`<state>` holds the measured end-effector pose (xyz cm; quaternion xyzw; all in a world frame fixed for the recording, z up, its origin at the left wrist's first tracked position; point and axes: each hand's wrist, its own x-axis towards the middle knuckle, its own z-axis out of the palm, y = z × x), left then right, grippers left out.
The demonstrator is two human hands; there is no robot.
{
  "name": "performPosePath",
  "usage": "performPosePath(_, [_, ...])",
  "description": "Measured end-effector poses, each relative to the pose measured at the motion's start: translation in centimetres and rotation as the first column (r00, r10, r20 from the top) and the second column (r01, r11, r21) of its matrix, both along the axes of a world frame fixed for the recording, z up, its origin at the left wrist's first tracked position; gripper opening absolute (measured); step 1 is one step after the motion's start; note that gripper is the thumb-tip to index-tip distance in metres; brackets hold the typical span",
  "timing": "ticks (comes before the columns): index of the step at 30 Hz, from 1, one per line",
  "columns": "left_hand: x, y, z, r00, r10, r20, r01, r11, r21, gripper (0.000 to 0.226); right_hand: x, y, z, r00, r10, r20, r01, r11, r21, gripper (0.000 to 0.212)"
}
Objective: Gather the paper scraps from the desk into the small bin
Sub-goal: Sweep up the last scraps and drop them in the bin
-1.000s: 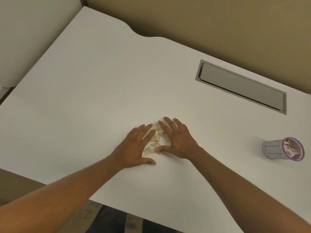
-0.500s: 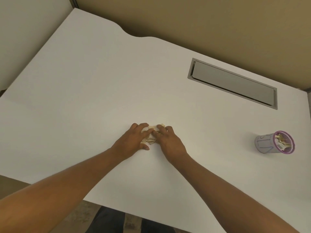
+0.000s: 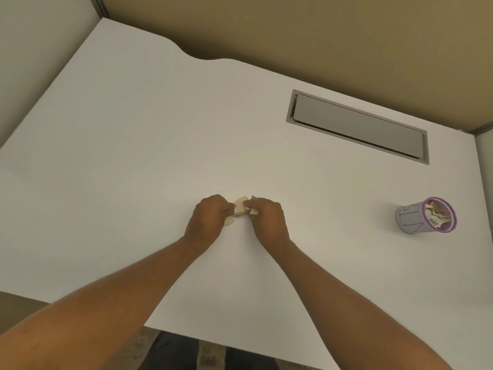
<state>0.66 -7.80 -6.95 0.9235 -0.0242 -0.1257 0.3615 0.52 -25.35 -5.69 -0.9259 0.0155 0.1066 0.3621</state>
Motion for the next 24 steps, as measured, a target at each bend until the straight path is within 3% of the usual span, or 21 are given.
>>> performPosePath(2, [0.8,-1.1,0.6,0.993,0.112,-0.044,-0.116,0.988,-0.098,0.026,0.1,-1.1,0.3,0.969,-0.221,-0.114,0.237,0.959,0.156,0.028])
performPosePath(5, [1.8,-3.7,2.2,0.97,0.208,-0.124,-0.229,0.955,-0.186,0.016,0.3,-3.5,1.5,0.856,-0.402,-0.325,0.508,0.773,0.381,0.021])
performPosePath(9, [2.9,-9.3,4.8,0.934,0.241,-0.263,-0.327,0.875,-0.357,0.01,-0.5,-7.9,4.8,0.798,-0.403,-0.448,0.6,0.464,0.652,0.023])
performPosePath(13, [3.4,-16.2,7.5,0.924,0.18,-0.339,-0.337,0.803,-0.491,0.011,-2.0,-14.5,7.7,0.728,-0.493,-0.477,0.652,0.28,0.705,0.025])
performPosePath(16, [3.5,-22.1,9.5,0.924,0.119,-0.363,-0.322,0.756,-0.57,0.013,-3.1,-20.3,9.7,0.668,-0.609,-0.428,0.676,0.254,0.692,0.025])
performPosePath(21, [2.7,-32.7,11.3,0.922,-0.018,-0.387,-0.248,0.739,-0.626,0.015,-5.4,-30.1,11.9,0.497,-0.832,-0.248,0.776,0.297,0.557,0.027])
performPosePath(24, [2.2,-38.5,11.5,0.915,-0.076,-0.396,-0.211,0.746,-0.632,0.017,-5.7,-35.1,11.8,0.46,-0.875,-0.15,0.82,0.354,0.451,0.025])
